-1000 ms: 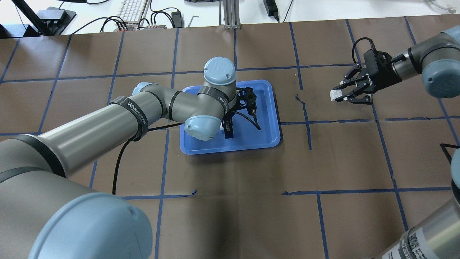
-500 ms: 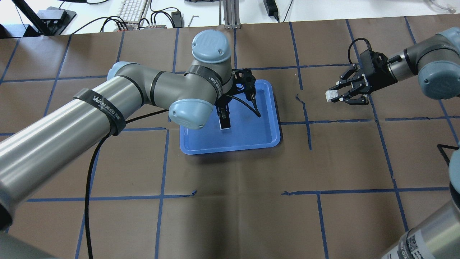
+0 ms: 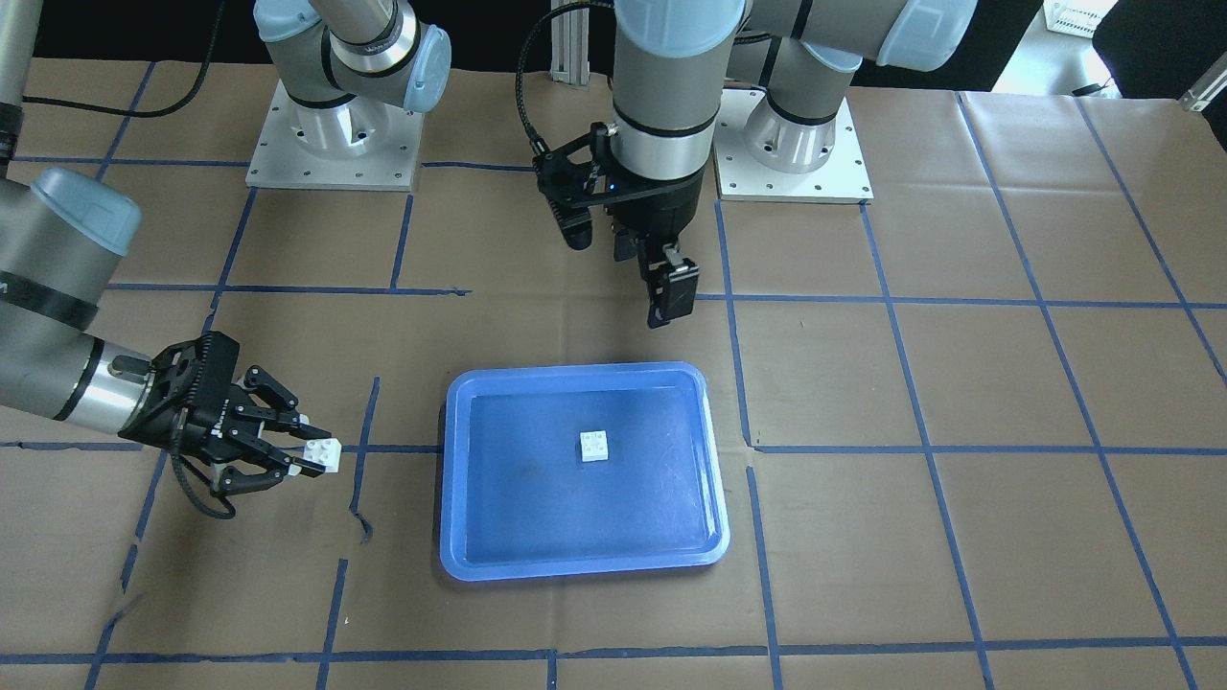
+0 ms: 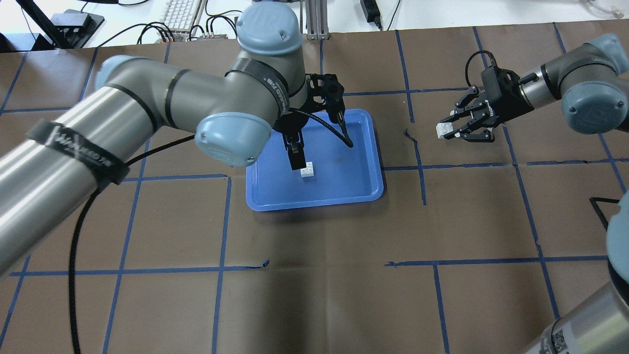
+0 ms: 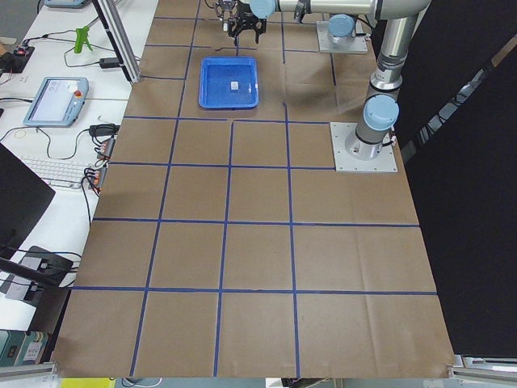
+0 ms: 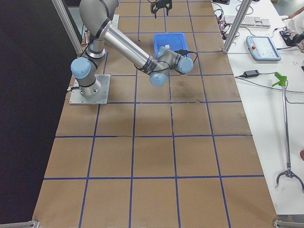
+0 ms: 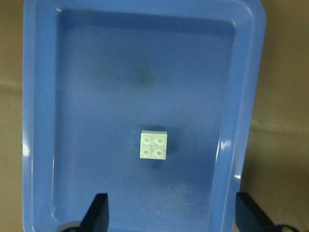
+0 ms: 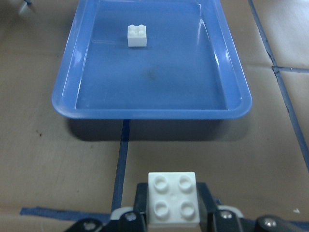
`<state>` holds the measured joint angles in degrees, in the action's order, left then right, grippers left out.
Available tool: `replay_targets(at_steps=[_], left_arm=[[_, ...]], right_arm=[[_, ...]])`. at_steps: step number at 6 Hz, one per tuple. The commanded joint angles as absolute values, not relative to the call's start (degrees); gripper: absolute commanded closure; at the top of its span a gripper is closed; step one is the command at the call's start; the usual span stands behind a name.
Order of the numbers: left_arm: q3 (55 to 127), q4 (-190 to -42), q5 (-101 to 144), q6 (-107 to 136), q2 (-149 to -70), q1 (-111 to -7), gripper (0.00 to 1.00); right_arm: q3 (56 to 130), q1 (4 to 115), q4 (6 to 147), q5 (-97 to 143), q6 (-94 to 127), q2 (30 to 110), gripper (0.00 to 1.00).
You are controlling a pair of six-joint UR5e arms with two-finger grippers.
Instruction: Assemble white blocks and place on blue tray
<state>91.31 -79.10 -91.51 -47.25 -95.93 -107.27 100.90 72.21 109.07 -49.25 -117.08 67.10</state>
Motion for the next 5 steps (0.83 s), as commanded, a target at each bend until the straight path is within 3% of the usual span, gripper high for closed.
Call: replay_targets(at_steps=[1, 5], left_arm=[[91.14, -81.38, -91.93, -29.00, -91.76, -101.28, 0.02], [88.70, -85.40, -92.82, -4.93, -90.45, -92.84, 0.01]], right_arm=[[101.07, 78.19, 114.21, -46.85, -107.90, 67.24, 0.82], [108.10, 91.38, 141.79, -47.02, -85.65, 63.65, 0.82]])
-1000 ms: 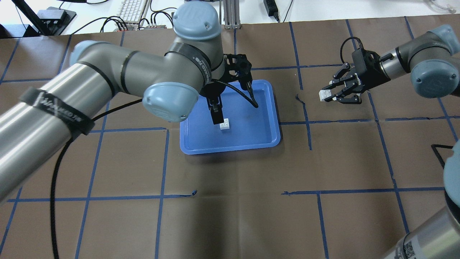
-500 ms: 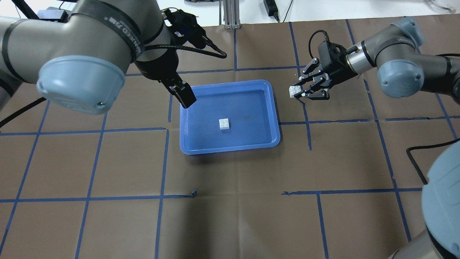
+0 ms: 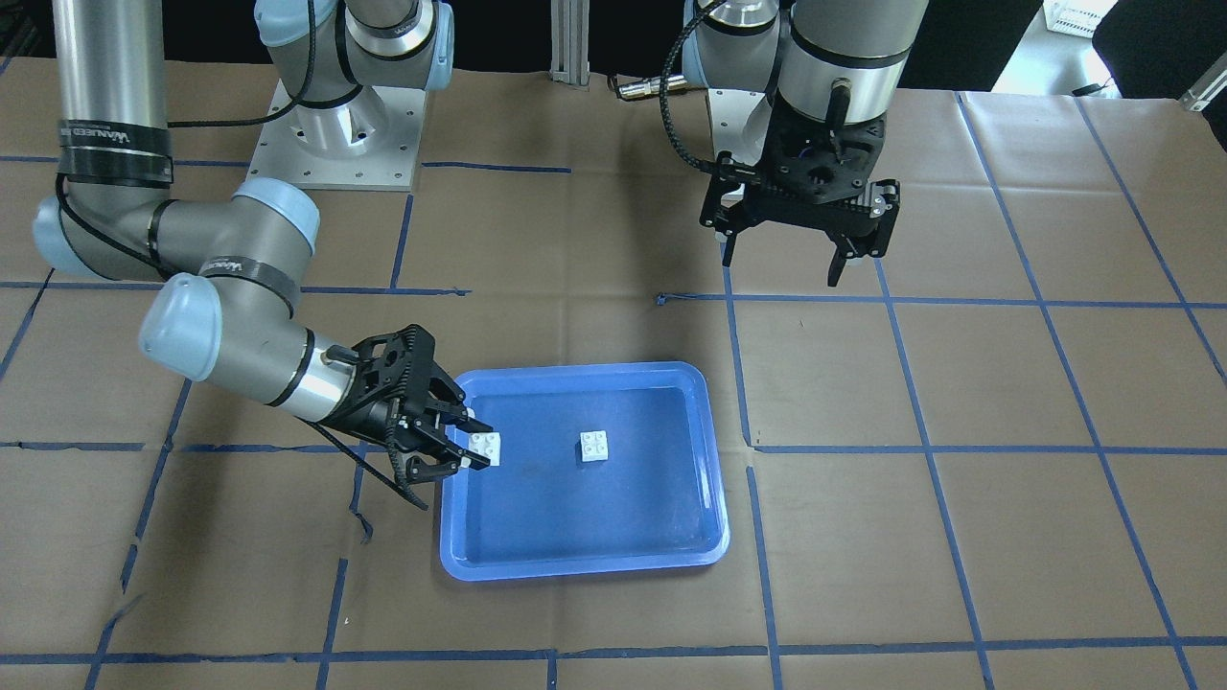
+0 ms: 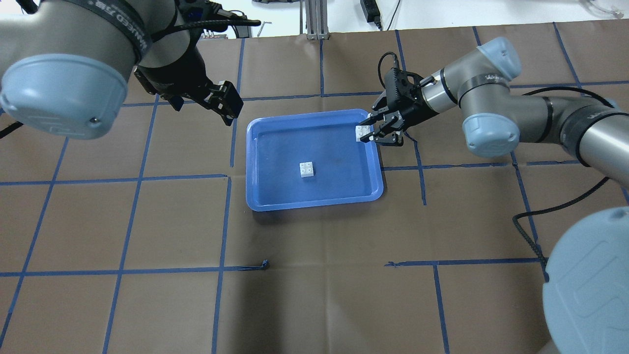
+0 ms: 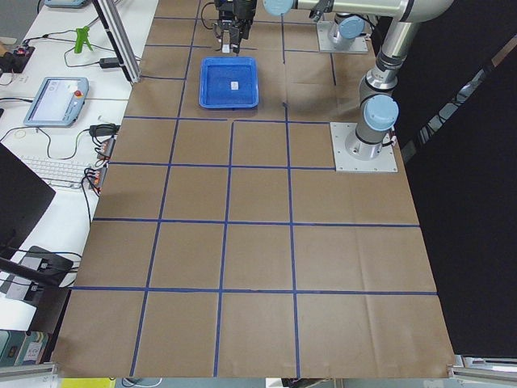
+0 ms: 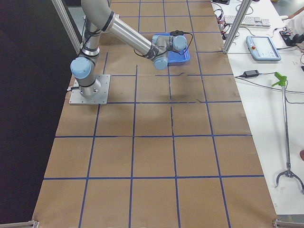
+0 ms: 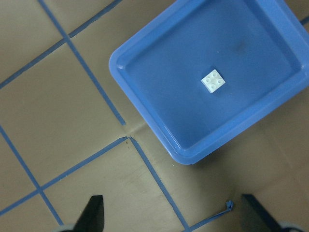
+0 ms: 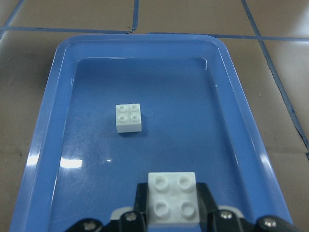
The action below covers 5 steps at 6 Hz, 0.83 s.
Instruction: Assemble white blocks and place on blue tray
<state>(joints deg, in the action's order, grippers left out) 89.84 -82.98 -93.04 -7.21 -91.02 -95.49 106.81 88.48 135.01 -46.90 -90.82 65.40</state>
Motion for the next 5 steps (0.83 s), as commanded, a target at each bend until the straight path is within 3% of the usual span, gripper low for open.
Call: replay_targets(at_steps=[1, 5], left_arm=[[87.12, -89.87, -92.73, -4.92, -89.57, -91.33, 0.01], [86.75, -91.23, -92.72, -4.92, -88.69, -91.06, 0.01]], right_arm=[[108.19, 94.28, 148.55, -47.80, -81.08, 60.41, 0.82], [109.77, 96.32, 155.13, -48.78, -79.37, 55.63, 0.82]])
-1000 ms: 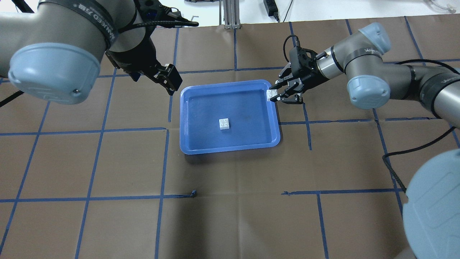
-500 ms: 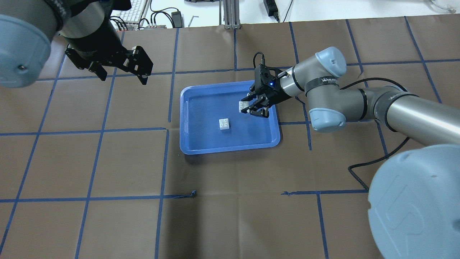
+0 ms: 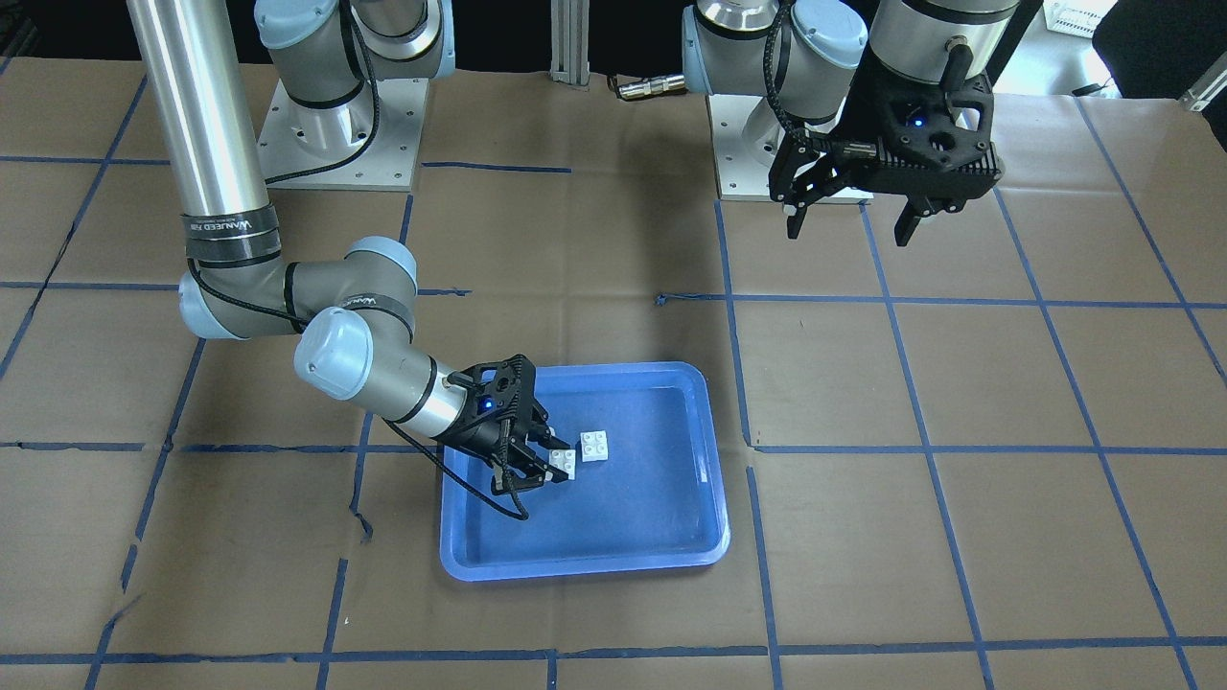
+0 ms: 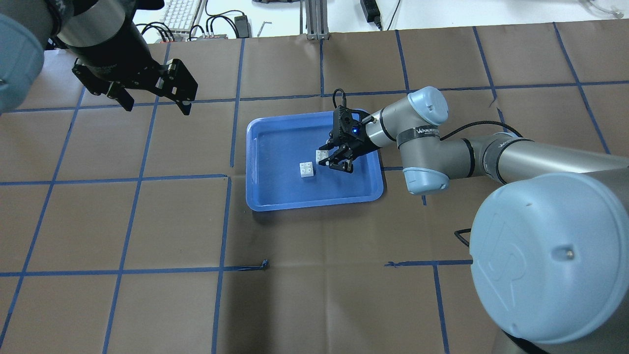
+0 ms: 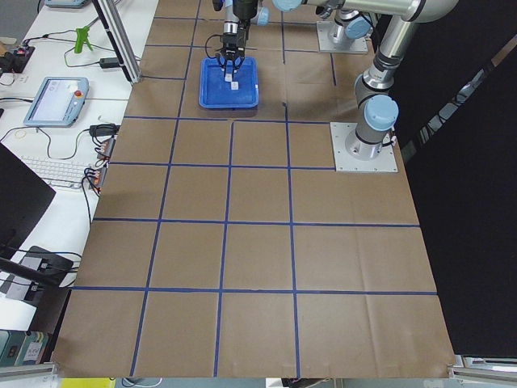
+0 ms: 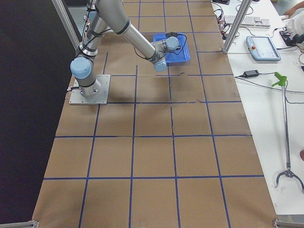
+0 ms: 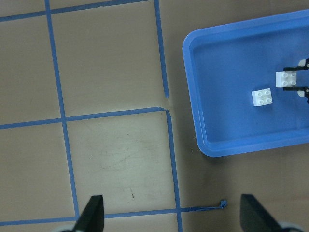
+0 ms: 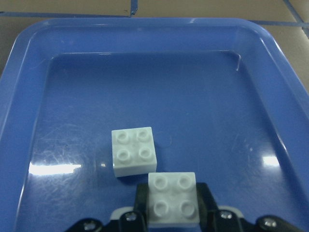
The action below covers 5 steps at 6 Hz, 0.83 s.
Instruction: Assemble white blocks and place on blue tray
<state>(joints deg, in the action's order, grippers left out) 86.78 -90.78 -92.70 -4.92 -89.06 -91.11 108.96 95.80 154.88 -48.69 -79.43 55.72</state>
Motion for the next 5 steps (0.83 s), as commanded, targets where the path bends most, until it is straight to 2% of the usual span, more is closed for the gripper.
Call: replay_targets(at_steps=[1, 5], left_arm=[[86.75, -91.58, -92.55, -4.92, -88.77, -90.97, 0.01], [86.75, -91.67, -92.72, -4.92, -88.33, -90.62, 0.01]], right_arm=[[109.95, 96.50, 155.04, -48.78, -78.50, 55.81, 0.82], [110.13, 97.38, 154.60, -48.87, -77.35, 56.77, 0.82]])
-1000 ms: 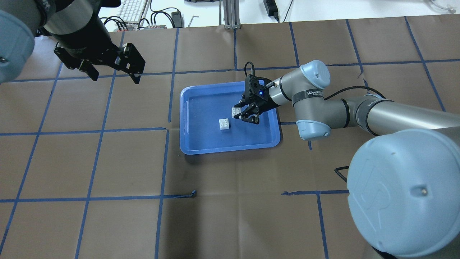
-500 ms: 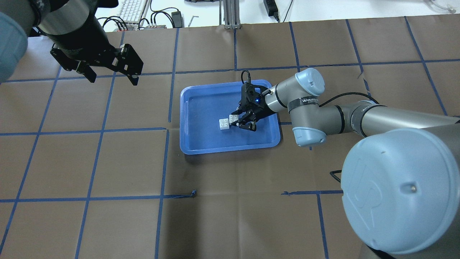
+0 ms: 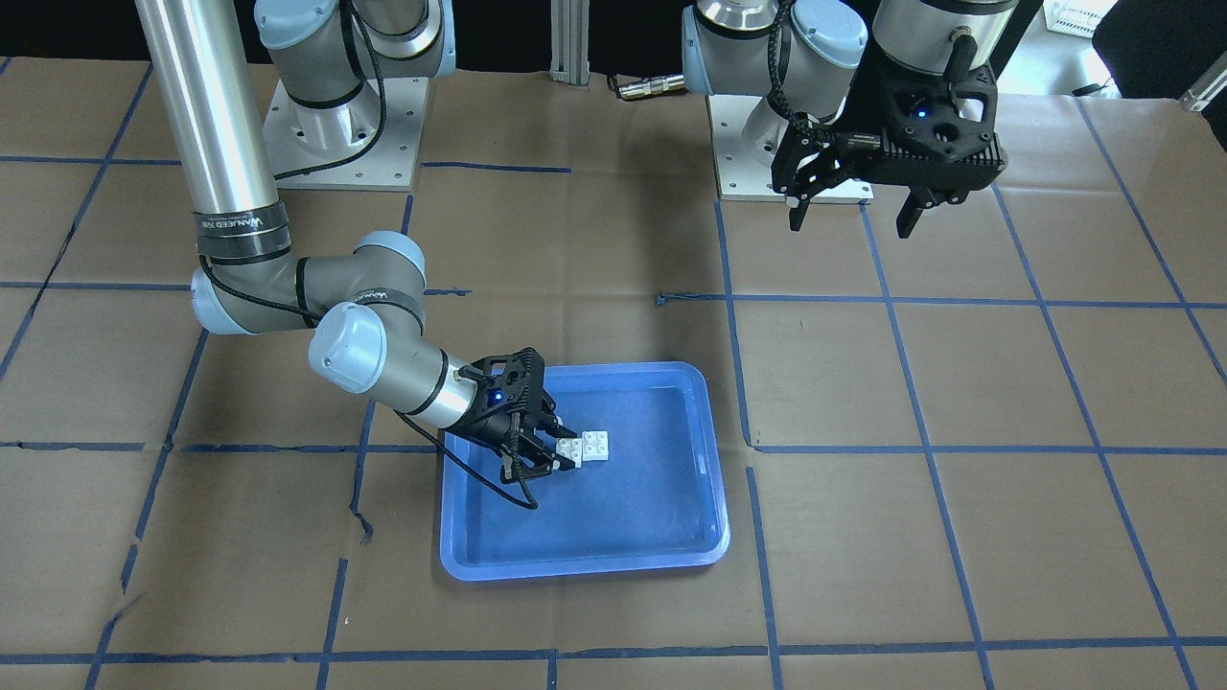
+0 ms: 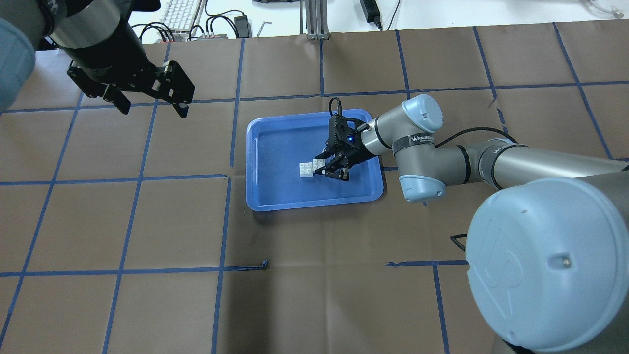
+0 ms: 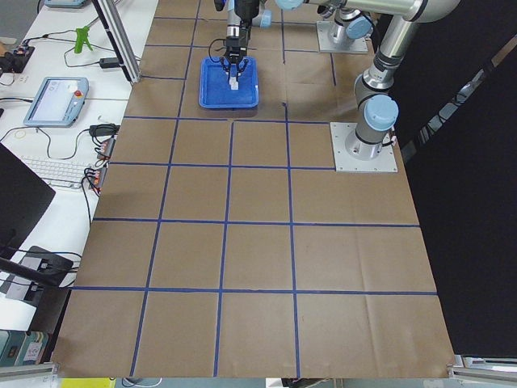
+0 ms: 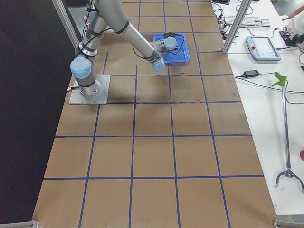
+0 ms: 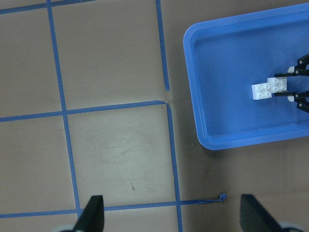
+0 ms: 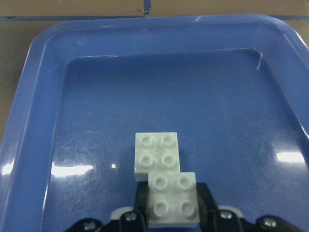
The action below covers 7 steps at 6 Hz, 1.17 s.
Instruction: Assemble white blocks and place on blue tray
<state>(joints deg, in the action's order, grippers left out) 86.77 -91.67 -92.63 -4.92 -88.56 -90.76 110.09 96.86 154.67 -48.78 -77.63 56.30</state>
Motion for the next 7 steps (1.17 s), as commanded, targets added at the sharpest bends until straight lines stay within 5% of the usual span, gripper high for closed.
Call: replay_targets(at_steps=[1, 7], left_arm=[[86.75, -92.19, -92.90, -4.92, -87.98, -90.70, 0.01], [86.84, -93.08, -92.81, -4.92, -87.28, -90.79, 0.01]], right_arm=[[110.13, 97.47, 154.60, -48.78, -75.86, 57.04, 0.82], [111.80, 97.47, 154.95, -48.78, -76.02, 57.04, 0.82]])
